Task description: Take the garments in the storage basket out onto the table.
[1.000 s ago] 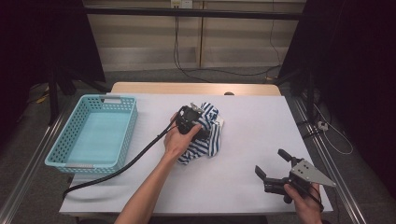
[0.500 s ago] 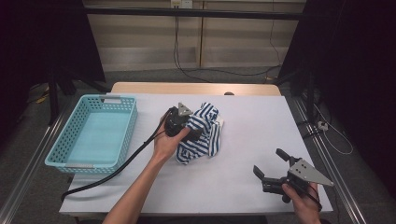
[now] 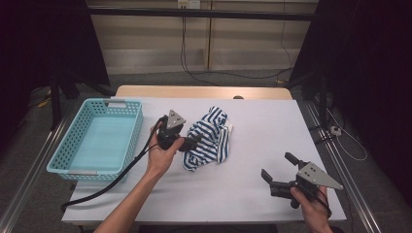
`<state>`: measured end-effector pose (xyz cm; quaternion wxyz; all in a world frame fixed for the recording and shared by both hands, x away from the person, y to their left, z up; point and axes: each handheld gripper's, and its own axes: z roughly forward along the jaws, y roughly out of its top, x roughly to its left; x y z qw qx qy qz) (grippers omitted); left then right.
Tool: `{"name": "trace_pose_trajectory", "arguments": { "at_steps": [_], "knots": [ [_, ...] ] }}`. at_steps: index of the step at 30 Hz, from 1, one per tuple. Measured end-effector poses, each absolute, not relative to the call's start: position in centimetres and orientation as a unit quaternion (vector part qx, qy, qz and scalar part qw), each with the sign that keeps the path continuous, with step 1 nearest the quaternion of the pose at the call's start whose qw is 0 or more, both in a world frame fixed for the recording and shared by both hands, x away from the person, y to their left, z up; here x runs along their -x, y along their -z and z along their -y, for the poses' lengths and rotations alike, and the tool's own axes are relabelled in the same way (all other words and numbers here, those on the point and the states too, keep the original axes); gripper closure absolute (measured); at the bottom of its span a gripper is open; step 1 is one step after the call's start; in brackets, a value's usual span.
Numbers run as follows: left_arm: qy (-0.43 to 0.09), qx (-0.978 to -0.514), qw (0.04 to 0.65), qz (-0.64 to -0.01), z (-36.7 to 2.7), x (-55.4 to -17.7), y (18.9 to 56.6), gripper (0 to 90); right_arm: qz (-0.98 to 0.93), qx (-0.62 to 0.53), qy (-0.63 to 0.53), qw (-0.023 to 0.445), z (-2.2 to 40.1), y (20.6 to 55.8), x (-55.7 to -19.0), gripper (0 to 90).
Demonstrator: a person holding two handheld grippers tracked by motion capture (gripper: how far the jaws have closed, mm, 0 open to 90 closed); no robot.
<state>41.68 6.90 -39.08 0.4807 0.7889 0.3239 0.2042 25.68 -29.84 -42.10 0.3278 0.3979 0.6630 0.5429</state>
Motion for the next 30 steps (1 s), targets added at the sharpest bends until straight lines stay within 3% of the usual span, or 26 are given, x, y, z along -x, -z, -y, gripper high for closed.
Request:
{"name": "trace_pose_trajectory", "arguments": {
  "at_steps": [30],
  "knots": [
    [-0.247,-0.757,0.497,-0.344,-13.4,-34.4,38.3,4.9,-0.676,-0.376,-0.555,0.306,26.1,41.4,-28.8,0.0]
  ]
}}
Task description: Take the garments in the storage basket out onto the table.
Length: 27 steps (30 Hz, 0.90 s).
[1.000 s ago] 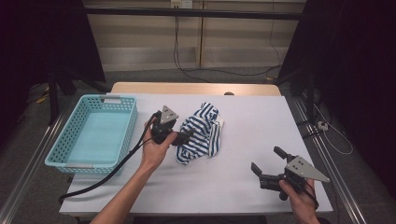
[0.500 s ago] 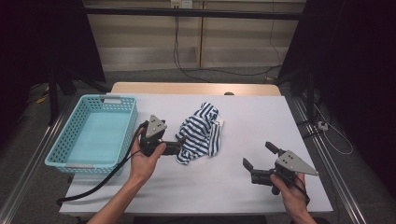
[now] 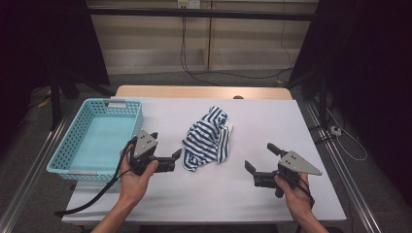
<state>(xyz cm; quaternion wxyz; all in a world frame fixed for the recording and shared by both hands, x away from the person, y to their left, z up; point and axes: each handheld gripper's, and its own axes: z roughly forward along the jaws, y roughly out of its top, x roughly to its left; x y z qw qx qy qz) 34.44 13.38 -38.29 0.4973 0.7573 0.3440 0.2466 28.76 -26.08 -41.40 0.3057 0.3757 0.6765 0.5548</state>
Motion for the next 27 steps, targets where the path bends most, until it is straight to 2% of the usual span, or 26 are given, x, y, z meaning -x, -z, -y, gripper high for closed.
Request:
{"name": "trace_pose_trajectory", "arguments": {
  "at_steps": [9,12,16,21,23,27],
  "knots": [
    [-0.265,-0.738,0.504,-0.361,-16.2,-32.1,38.0,4.1,-0.689,-0.368,-0.551,0.295,24.8,41.6,-30.3,0.0],
    [-0.280,-0.742,0.490,-0.362,-17.2,-31.4,37.9,3.8,-0.692,-0.364,-0.550,0.293,24.3,41.6,-30.8,0.0],
    [-0.307,-0.725,0.486,-0.378,-19.7,-30.1,37.8,3.3,-0.695,-0.364,-0.548,0.291,23.8,41.6,-31.2,0.0],
    [-0.303,-0.709,0.491,-0.405,-22.6,-29.1,38.9,3.3,-0.698,-0.361,-0.545,0.292,23.4,41.7,-31.7,0.0],
    [-0.296,-0.702,0.500,-0.412,-22.4,-29.1,39.0,3.3,-0.700,-0.363,-0.543,0.289,23.1,41.7,-32.0,0.0],
    [-0.291,-0.711,0.510,-0.387,-20.7,-29.4,38.9,3.3,-0.701,-0.363,-0.545,0.281,22.5,41.9,-32.8,0.0]
  ]
}}
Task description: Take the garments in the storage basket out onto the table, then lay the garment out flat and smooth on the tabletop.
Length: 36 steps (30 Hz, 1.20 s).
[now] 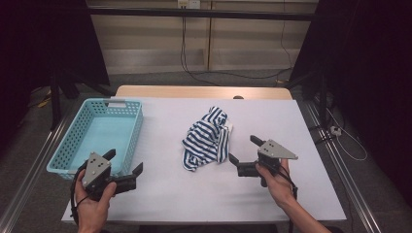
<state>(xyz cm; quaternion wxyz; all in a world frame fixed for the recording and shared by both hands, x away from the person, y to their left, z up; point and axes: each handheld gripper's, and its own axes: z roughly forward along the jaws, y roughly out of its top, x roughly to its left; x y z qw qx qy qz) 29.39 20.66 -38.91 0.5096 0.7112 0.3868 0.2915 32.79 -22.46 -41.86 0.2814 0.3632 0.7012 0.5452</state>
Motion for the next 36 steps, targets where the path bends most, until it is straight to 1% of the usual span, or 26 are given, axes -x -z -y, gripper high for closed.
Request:
{"name": "trace_pose_trajectory", "arguments": {
  "at_steps": [2,5,9,11,15,20,23,24,26,28,31,34,36],
  "knots": [
    [-0.279,-0.721,0.514,-0.372,-19.7,-29.5,39.0,3.3,-0.704,-0.363,-0.543,0.278,22.2,42.0,-33.2,0.0],
    [-0.258,-0.720,0.523,-0.375,-18.4,-29.8,39.4,3.3,-0.707,-0.362,-0.544,0.271,21.9,42.1,-33.7,0.0],
    [-0.253,-0.734,0.517,-0.360,-16.6,-30.7,39.6,3.3,-0.712,-0.363,-0.537,0.269,21.6,42.2,-34.5,0.0],
    [-0.241,-0.736,0.520,-0.360,-15.9,-31.3,39.8,3.3,-0.714,-0.364,-0.533,0.270,21.4,42.2,-34.8,0.0],
    [-0.232,-0.740,0.516,-0.365,-14.4,-32.7,40.2,3.3,-0.720,-0.363,-0.528,0.264,21.1,42.2,-35.6,0.0],
    [-0.221,-0.762,0.498,-0.349,-13.0,-34.3,40.5,3.8,-0.727,-0.366,-0.525,0.248,20.7,42.2,-36.6,0.0],
    [-0.201,-0.776,0.486,-0.349,-12.3,-35.3,40.8,4.0,-0.728,-0.374,-0.518,0.251,20.4,42.2,-37.3,1.3],
    [-0.186,-0.772,0.493,-0.354,-12.0,-35.5,40.9,4.0,-0.729,-0.377,-0.512,0.254,20.3,42.3,-37.4,2.8],
    [-0.192,-0.781,0.487,-0.342,-11.6,-35.8,41.0,4.1,-0.735,-0.375,-0.509,0.244,20.2,42.6,-37.5,3.5],
    [-0.202,-0.783,0.487,-0.330,-10.9,-36.1,41.1,4.4,-0.745,-0.378,-0.497,0.236,20.2,42.7,-37.4,7.7],
    [-0.184,-0.783,0.495,-0.329,-10.2,-36.8,41.2,5.2,-0.755,-0.374,-0.489,0.228,20.4,42.6,-37.3,9.1],
    [-0.174,-0.798,0.478,-0.324,-9.2,-37.7,41.4,5.3,-0.763,-0.366,-0.484,0.222,20.4,42.6,-37.3,16.0],
    [-0.184,-0.798,0.476,-0.322,-8.6,-38.5,41.6,5.3,-0.770,-0.363,-0.475,0.224,20.3,42.4,-37.7,19.6]
  ]
}}
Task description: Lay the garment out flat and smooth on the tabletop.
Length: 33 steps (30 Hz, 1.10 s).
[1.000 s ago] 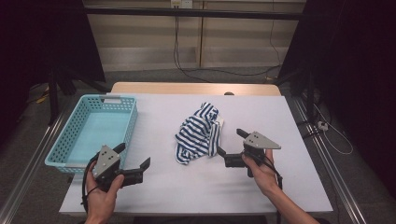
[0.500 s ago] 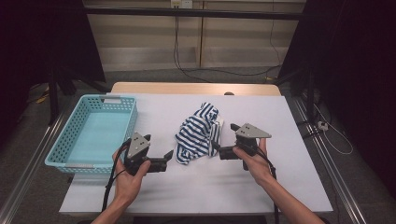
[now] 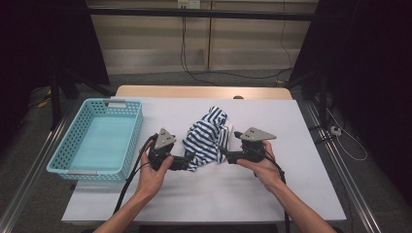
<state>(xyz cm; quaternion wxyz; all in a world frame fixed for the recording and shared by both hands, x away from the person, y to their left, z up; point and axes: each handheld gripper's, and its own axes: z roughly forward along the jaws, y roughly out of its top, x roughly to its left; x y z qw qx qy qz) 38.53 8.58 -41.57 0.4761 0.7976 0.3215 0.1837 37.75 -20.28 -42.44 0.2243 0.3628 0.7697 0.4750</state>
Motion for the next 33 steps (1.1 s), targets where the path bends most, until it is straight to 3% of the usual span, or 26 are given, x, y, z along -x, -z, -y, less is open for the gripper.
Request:
{"name": "trace_pose_trajectory", "arguments": {
  "at_steps": [5,12,21,28,33],
  "knots": [
    [-0.188,-0.801,0.469,-0.321,-7.5,-40.0,41.5,5.3,-0.788,-0.366,-0.452,0.204,19.8,41.9,-39.2,26.6],
    [-0.148,-0.818,0.459,-0.314,-7.2,-40.2,42.4,5.3,-0.812,-0.368,-0.421,0.170,19.6,43.1,-39.9,30.6],
    [-0.158,-0.844,0.423,-0.289,-6.2,-40.4,43.5,7.0,-0.827,-0.371,-0.394,0.150,19.5,44.3,-40.5,30.5],
    [-0.158,-0.851,0.406,-0.292,-6.3,-40.7,44.0,21.9,-0.843,-0.367,-0.366,0.143,19.0,45.2,-40.6,35.3],
    [-0.157,-0.854,0.398,-0.297,-6.7,-41.1,44.3,33.5,-0.842,-0.371,-0.368,0.130,18.9,45.6,-40.6,47.7]
  ]
}}
